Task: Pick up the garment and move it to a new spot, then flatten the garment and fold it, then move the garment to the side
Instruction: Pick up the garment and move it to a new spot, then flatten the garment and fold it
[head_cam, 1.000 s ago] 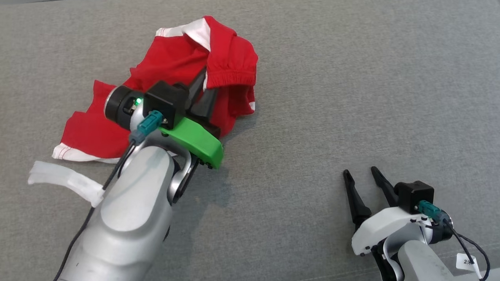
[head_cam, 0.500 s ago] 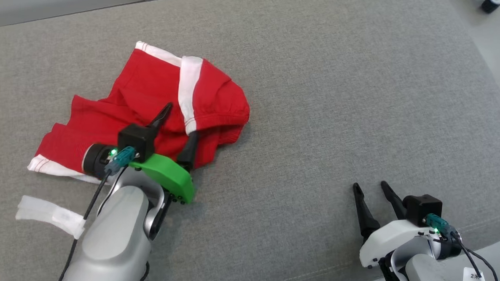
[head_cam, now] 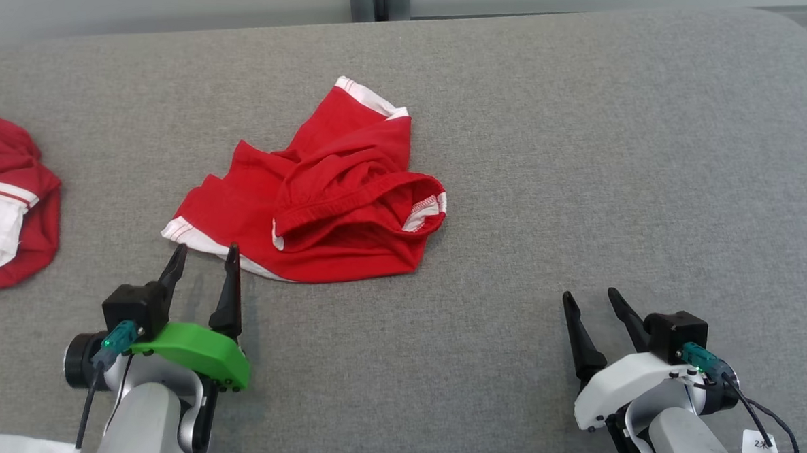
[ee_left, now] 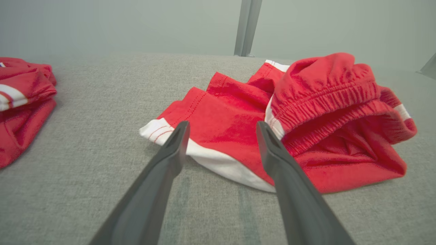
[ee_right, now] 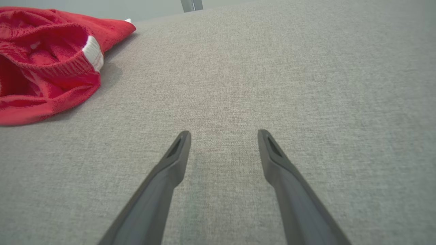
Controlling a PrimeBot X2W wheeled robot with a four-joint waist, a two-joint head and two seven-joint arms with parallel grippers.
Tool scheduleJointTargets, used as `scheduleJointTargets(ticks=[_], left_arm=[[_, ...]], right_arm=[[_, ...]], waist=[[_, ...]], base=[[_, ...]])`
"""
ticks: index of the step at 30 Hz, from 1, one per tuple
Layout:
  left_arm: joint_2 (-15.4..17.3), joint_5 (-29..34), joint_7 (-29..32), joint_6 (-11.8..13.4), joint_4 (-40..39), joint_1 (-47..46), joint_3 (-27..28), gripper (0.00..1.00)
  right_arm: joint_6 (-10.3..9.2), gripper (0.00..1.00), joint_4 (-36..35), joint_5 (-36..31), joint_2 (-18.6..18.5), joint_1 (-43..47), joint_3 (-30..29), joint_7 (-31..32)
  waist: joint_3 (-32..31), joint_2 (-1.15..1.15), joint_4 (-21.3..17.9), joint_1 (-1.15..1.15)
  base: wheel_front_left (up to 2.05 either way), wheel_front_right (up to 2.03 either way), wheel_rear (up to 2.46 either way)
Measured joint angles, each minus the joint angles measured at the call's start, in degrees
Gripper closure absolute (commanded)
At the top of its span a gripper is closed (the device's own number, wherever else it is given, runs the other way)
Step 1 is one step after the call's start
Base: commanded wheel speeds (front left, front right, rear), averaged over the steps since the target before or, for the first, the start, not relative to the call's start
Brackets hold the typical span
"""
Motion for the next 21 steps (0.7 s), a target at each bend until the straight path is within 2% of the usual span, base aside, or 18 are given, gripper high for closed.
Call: scheduleJointTargets(ticks=[10,14,21], left_arm=[[-1.05,2.16,0.00,-0.31,-7.36,9.48,6.49,0.00],[-1.11,1.83,-0.01,-0.44,-10.42,12.73,6.43,0.00],[-1.13,1.15,-0.01,0.04,-11.07,14.85,5.43,0.00]], right_arm=[[0.00,0.00,0.04,0.04,0.23,1.31,0.68,0.00],[0.00,0.00,-0.02,0.26,0.30,2.26,0.57,-0.01],[-0.01,0.00,-0.85,-0.07,0.23,3.16,0.52,0.00]], waist=[[-4.50,0.00,2.58,0.00],[-5.75,0.00,3.06,0.00],[-6.23,0.00,4.15,0.00]], base=[[0.00,0.00,0.00],[0.00,0.00,0.00],[0.00,0.00,0.00]])
